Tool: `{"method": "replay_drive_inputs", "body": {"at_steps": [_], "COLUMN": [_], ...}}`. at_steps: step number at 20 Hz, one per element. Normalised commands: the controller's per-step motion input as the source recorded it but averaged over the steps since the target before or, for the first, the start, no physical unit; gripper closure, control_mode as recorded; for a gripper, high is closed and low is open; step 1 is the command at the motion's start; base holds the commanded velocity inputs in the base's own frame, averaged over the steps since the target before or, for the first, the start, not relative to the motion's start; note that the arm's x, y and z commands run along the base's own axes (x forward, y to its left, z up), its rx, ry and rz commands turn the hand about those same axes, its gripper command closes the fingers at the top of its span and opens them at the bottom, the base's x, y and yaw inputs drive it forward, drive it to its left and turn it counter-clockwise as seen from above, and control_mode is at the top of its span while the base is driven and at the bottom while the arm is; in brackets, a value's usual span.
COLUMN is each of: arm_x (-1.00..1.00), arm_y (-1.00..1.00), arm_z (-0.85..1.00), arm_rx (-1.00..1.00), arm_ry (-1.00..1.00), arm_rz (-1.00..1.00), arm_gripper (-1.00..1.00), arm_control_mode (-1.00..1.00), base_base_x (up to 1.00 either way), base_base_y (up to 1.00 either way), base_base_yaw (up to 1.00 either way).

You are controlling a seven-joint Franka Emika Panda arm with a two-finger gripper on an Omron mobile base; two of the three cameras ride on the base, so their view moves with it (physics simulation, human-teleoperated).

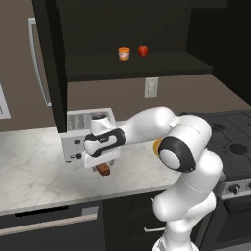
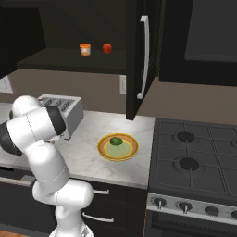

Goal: Pick the avocado and bread from the counter and place them on the plate. Then pick the jam from the cabinet and place it next to the plate. Lastly close the cabinet door.

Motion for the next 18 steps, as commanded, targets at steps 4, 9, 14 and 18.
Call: {"method": "replay_drive_inputs", "body": {"at_steps": [4,9,14,18], "arm_x": [0.00,0.00,-0.11,-0.61], "arm_y": [0.10,0.00,-0.36,-0.53], "arm_z": [-0.29,-0.16,0.04,0.46], "arm_rx": [0.00,0.00,0.00,0.00], "arm_ry": [0.00,0.00,-0.05,-0.11], "arm_rz": [0.00,0.00,0.00,-0.01], "arm_gripper": [1.00,1.00,1.00,1.00], "arm_control_mode": [-1.00,-1.00,-1.00,-1.00], "base_base_x": [0.00,0.00,0.00,0.00], "base_base_y": [0.00,0.00,0.00,0.00], "base_base_yaw": [0.00,0.00,0.00,0.00]}}
